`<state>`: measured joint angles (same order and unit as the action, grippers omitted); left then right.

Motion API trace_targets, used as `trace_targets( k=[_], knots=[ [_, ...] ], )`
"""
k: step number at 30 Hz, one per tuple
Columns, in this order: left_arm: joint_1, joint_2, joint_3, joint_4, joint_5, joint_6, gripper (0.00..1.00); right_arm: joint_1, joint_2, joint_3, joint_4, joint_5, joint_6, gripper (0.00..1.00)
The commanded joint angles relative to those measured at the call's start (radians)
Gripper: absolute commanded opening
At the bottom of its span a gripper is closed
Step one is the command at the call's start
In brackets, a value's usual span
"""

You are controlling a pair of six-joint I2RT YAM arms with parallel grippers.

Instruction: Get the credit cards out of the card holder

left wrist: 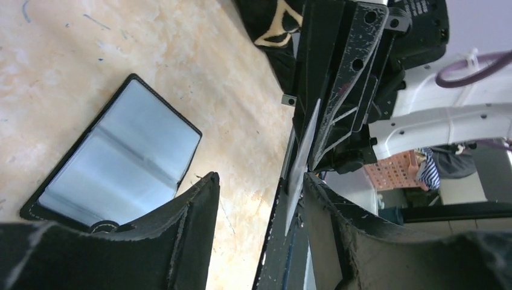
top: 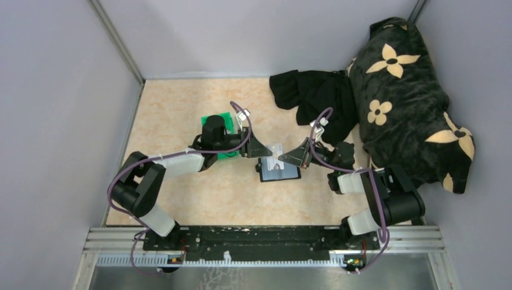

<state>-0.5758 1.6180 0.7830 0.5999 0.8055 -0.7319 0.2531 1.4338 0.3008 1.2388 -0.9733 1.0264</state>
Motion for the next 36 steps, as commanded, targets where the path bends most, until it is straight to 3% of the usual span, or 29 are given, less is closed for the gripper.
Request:
trace_targets(
  k=[1, 3, 10, 13, 14, 15, 19, 22, 24, 26, 29, 32, 36],
  knots=[
    [0.002, -0.014, 0.031, 0.034, 0.091, 0.092, 0.58, 0.003, 0.089, -0.028, 0.384, -0.105, 0.165, 0.0],
    [0.002, -0.013, 0.034, 0.02, 0.089, 0.109, 0.57, 0.011, 0.146, -0.021, 0.486, -0.131, 0.247, 0.0],
    [0.004, -0.038, 0.029, 0.019, 0.081, 0.118, 0.48, 0.048, 0.173, -0.025, 0.486, -0.131, 0.224, 0.0],
    [0.005, -0.034, 0.03, 0.023, 0.09, 0.117, 0.28, 0.048, 0.161, -0.023, 0.487, -0.129, 0.225, 0.0],
    [0.004, -0.03, 0.032, 0.024, 0.094, 0.113, 0.12, 0.047, 0.159, -0.022, 0.486, -0.127, 0.224, 0.0],
    [0.005, -0.026, 0.031, 0.028, 0.101, 0.107, 0.01, 0.048, 0.159, -0.02, 0.485, -0.127, 0.224, 0.0],
    [0.007, -0.041, 0.0, 0.087, 0.097, 0.079, 0.0, 0.047, 0.158, -0.018, 0.485, -0.116, 0.218, 0.02],
    [0.02, -0.071, -0.012, 0.083, 0.052, 0.068, 0.0, 0.046, 0.128, -0.022, 0.484, -0.092, 0.195, 0.53],
    [0.043, -0.104, -0.027, 0.082, 0.014, 0.048, 0.0, 0.024, 0.098, -0.027, 0.464, -0.055, 0.19, 0.71],
    [0.075, -0.156, -0.062, 0.085, -0.068, 0.026, 0.0, -0.023, 0.066, -0.047, 0.435, -0.013, 0.185, 0.76],
    [0.118, -0.269, -0.11, -0.006, -0.256, 0.04, 0.0, -0.071, 0.019, -0.086, 0.317, 0.046, 0.116, 0.77],
    [0.121, -0.407, -0.114, -0.231, -0.598, 0.085, 0.0, -0.072, -0.051, -0.092, 0.039, 0.116, -0.046, 0.77],
    [0.124, -0.518, -0.144, -0.348, -0.938, 0.078, 0.0, -0.072, -0.137, -0.066, -0.231, 0.164, -0.207, 0.73]
  ],
)
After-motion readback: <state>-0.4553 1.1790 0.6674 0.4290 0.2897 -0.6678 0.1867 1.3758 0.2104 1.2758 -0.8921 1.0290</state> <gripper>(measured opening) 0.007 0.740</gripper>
